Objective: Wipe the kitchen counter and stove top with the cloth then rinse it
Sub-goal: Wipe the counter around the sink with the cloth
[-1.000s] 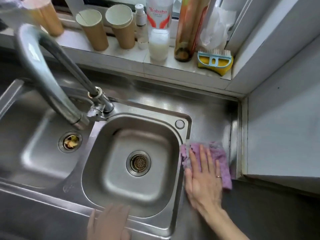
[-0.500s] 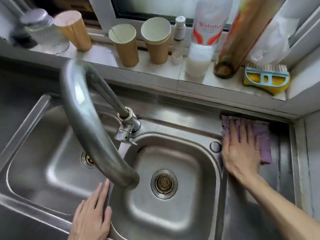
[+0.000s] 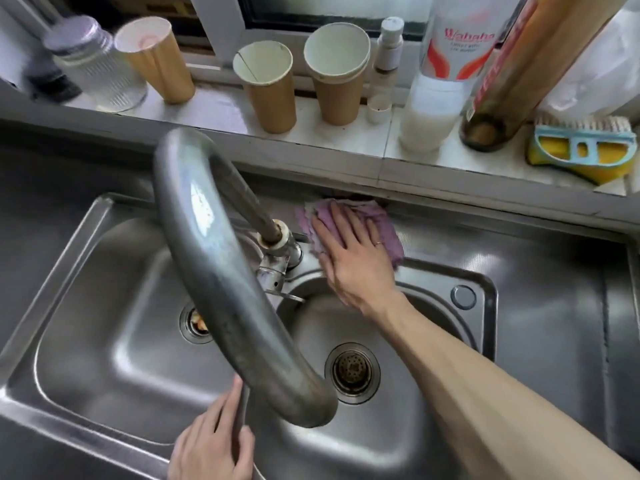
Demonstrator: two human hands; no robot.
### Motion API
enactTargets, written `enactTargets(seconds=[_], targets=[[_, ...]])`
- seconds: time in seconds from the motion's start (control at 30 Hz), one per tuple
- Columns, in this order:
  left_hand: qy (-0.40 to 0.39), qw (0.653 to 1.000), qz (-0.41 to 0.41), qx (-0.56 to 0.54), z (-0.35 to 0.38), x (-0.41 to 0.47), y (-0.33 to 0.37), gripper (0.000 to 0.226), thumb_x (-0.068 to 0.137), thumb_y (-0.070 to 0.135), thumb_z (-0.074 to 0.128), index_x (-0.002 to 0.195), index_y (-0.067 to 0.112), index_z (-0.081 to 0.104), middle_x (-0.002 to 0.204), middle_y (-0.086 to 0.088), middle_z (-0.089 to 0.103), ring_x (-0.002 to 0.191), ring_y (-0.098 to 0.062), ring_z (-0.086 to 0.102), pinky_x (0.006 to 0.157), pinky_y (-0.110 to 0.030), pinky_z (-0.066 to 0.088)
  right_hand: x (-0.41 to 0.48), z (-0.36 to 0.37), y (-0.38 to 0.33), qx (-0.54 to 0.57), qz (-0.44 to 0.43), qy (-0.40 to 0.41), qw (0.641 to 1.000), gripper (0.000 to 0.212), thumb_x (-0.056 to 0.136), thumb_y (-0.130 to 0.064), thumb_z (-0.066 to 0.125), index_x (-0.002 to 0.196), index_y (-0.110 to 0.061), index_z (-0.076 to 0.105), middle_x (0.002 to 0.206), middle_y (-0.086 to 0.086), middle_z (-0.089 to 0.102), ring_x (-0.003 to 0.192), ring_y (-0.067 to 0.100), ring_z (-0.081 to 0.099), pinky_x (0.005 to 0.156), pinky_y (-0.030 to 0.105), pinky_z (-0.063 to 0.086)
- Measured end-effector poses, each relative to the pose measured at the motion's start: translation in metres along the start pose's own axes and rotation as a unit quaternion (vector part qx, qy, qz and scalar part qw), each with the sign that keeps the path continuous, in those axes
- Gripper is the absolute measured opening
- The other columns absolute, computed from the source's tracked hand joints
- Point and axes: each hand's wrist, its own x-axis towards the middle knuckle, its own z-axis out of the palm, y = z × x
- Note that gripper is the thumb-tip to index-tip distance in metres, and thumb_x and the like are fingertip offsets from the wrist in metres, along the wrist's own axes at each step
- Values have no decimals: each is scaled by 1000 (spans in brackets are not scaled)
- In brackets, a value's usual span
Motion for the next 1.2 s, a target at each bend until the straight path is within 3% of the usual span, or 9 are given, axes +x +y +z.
enactTargets(seconds=[0.03,0.1,0.3,0.47,0.63,0.83,1.0,1.1,1.2], targets=[[5,1000,9,-8,5,4,-5,46,76,33,45,92,14,84,84,-20,78,59,-24,75,53,-24,53,-6,-2,10,-11,6,-8,1000,59,111,-48,27,166,-34,11,175,1,7,160,25,11,128,46,2],[23,999,25,-2,18,6,-12,67,70,37,39,106,-3,80,83,-20,77,57,-26,74,57,-37,60,-25,-9,39,-34,32,-11,999,59,111,-50,27,165,-37,8,175,-1,6,160,24,14,129,46,4],[49,999,11,4,24,5,-24,74,73,41,37,125,5,74,101,-14,78,75,-36,77,71,-53,60,-111,-39,140,-46,159,-32,986,66,103,-51,25,165,-34,14,173,1,14,160,24,13,129,52,10],[48,999,6,-7,25,2,-30,84,76,47,32,158,30,40,121,0,73,99,-30,74,90,-47,55,-124,-48,165,-35,181,-82,980,69,99,-54,18,165,-37,4,175,-3,3,161,19,-1,130,48,2],[43,999,32,-9,31,2,-42,81,82,49,29,162,46,17,129,7,67,113,-22,67,101,-42,50,-144,-42,140,-37,243,-21,969,66,105,-43,28,166,-26,13,174,9,12,159,31,13,128,51,13],[59,997,44,-13,37,2,-47,80,84,45,33,163,39,25,118,8,68,103,-20,68,93,-41,53,-237,-31,101,-47,231,-48,971,68,103,-47,17,166,-22,13,174,10,4,161,24,1,128,54,13],[58,997,44,-2,42,5,-52,79,87,43,34,164,40,20,119,7,67,103,-22,66,92,-41,50,-303,-6,48,-57,226,-6,973,65,106,-53,5,159,-20,25,159,22,41,155,30,23,123,52,19],[61,997,43,3,45,5,-52,79,88,43,33,165,41,16,120,5,68,103,-25,66,92,-43,50,-297,-11,62,-59,186,-42,980,68,106,-52,14,162,-18,30,165,18,33,154,32,28,123,57,23],[65,997,38,12,49,5,-52,79,89,42,35,165,42,13,118,3,68,102,-27,66,92,-45,50,-263,-26,100,-41,148,-75,985,66,103,-49,17,165,-25,19,174,7,8,161,23,5,129,54,12]])
